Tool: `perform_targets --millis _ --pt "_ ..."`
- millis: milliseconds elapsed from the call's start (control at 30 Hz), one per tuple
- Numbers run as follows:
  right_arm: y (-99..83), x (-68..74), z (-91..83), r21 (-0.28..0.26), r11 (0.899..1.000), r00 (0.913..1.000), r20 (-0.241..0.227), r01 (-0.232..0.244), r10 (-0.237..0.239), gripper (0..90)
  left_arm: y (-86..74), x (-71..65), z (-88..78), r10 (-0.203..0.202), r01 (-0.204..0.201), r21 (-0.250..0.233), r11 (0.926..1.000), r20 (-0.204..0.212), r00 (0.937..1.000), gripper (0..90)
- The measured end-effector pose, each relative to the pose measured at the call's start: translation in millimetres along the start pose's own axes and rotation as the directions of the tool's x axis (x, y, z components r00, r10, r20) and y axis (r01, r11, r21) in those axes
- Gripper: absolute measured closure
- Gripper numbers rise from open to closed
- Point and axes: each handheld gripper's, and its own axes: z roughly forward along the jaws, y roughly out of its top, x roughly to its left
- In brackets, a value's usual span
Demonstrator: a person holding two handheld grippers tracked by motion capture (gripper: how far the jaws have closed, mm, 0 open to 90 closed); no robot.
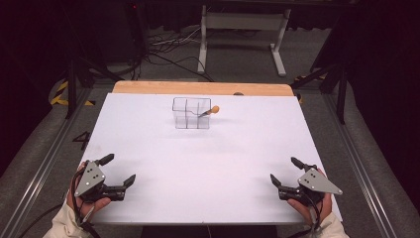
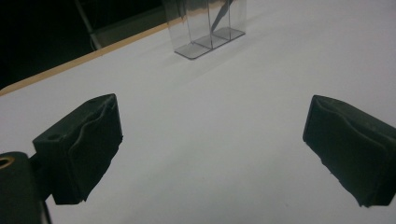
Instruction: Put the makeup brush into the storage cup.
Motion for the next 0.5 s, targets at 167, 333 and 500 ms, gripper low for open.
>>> perform_targets --millis 167,333,500 --pt "-0.5 -1.3 0.3 0.001 1.000 1.0000 -0.001 0.000 0.000 13.0 -0.5 -0.1 2.4 0.003 -0.003 0.006 1.0000 0.008 1.0000 6.4" --pt "0.2 -1.0 2.8 0.000 1.000 0.9999 0.016 0.001 -0.001 13.0 -2.0 0.1 -1.0 -0.008 0.008 0.004 1.0000 0.003 1.0000 6.0" --pt "0.1 -1.5 1.1 -0.003 1.000 0.9999 0.016 -0.004 0.004 13.0 -0.7 -0.1 0.6 -0.001 0.001 0.008 1.0000 0.004 1.0000 5.8"
